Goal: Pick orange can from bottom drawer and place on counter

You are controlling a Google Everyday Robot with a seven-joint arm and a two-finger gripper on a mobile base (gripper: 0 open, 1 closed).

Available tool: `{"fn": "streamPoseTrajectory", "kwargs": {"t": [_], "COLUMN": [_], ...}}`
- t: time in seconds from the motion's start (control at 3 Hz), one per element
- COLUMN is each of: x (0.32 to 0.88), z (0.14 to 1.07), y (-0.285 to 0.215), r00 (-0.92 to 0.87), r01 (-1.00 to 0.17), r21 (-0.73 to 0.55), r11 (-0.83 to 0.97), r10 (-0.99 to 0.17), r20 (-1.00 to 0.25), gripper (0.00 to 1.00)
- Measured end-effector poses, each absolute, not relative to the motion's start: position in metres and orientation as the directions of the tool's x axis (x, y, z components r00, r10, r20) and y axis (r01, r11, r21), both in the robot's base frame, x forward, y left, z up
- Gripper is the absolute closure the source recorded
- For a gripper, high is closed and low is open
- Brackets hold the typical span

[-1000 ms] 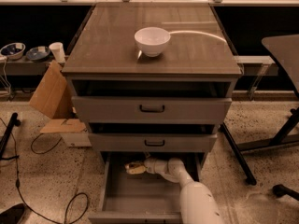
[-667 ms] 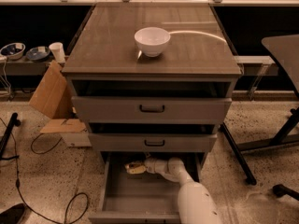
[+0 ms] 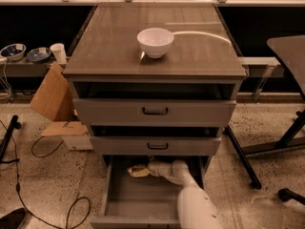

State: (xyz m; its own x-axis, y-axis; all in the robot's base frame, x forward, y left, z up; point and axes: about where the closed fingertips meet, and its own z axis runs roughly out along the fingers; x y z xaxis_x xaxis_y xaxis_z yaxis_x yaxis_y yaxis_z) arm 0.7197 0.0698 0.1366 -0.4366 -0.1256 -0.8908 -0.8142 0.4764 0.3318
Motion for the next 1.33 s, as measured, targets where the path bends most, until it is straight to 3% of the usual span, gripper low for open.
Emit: {"fn": "streamPoseTrajectory", "kwargs": {"t": [0.33, 0.67, 1.33], "x": [0.7217, 0.7228, 0.7230], "z": [0.1321, 0.1288, 0.1271], "y": [0.0675, 0.0661, 0.0639], "r00": [-0.453, -0.467, -0.472], "r01": [-0.806, -0.799, -0.796], "r21": [0.342, 0.351, 0.352], "r11": [0.484, 0.488, 0.492], "r10": [-0.132, -0.137, -0.141], "r20": [-0.881, -0.873, -0.870], "gripper": [0.00, 0.18, 0.65]}}
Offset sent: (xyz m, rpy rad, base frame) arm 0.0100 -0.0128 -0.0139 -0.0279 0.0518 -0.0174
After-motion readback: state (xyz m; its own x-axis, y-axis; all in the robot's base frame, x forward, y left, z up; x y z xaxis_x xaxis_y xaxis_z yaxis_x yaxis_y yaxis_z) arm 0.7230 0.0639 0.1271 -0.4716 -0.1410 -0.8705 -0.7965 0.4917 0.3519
